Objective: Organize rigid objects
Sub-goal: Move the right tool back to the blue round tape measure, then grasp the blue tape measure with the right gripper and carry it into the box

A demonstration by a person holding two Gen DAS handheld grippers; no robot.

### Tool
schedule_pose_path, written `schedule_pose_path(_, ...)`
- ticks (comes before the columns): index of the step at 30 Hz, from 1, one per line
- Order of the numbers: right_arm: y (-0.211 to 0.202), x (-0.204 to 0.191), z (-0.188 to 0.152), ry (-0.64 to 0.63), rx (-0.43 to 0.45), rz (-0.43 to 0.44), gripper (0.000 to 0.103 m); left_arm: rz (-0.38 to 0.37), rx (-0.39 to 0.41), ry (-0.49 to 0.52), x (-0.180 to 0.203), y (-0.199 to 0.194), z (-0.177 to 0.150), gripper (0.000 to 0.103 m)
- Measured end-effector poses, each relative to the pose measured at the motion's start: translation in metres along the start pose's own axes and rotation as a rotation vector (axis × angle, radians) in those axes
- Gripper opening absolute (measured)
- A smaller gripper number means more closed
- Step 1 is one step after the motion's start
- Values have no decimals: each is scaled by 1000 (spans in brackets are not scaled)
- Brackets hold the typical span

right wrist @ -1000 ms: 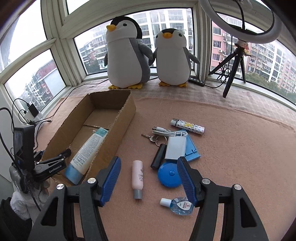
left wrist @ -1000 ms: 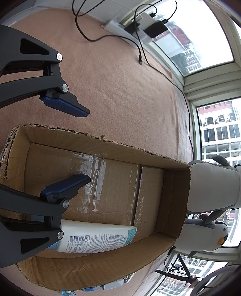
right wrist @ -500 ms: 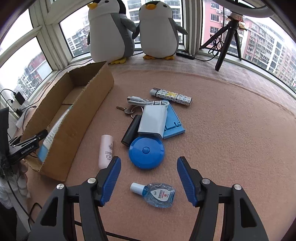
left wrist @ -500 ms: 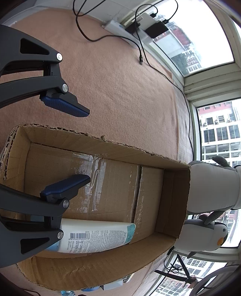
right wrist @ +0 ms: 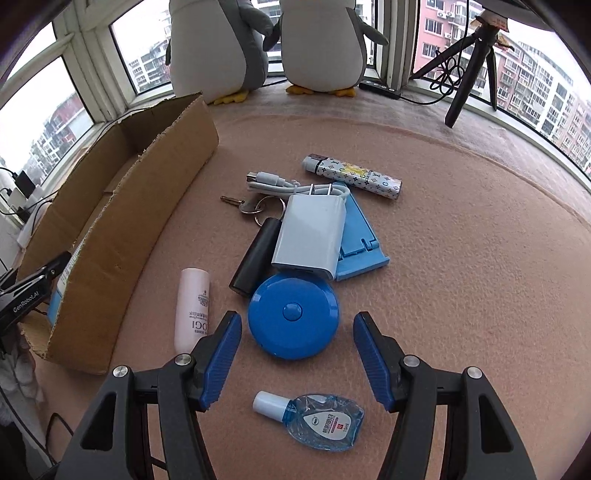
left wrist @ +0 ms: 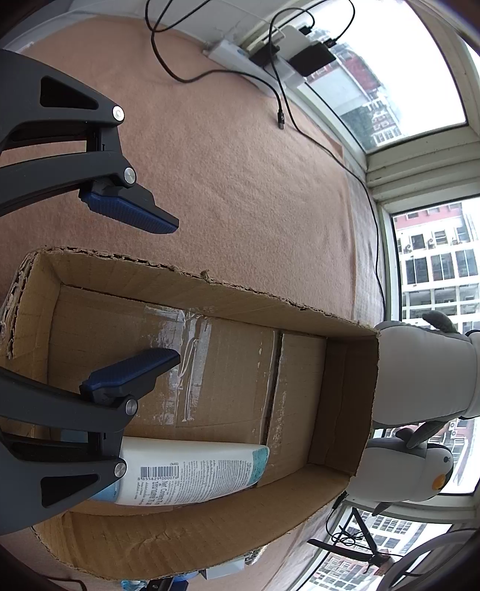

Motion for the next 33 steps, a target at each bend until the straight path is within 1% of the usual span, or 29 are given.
schedule_pose_path(6,1,-1,0,-16,-4,-13,50,0,0,0,0,0,0,65)
schedule_pose_path(7,2,-1,1,-16,-4,-13,46,0,1,1,0,0,0,65)
schedule_pose_path(16,-2,0,-3,-15,-7,-6,46,0,0,0,0,0,0,65)
schedule_pose_path(21,-12,4,-6,4,10,-9,46,-1,1,0,0,0,0,65)
schedule_pose_path(27,-32,8,-4,29,52,-9,46,-2,1,-2,0,0,0,65)
schedule_pose_path(33,-60,-6,19,16,129,17,46,-3,2,-2,1,-1,0,65)
Point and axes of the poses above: each gripper's, at about its wrist camera, not at the fingertips, and y roughly the way its jaws point, x to its right, z to its top, the point moved 3 cm from there along y, roughly the way its jaws point, and after that the axes turned 9 degrees about -y, right-handed, at the moved point
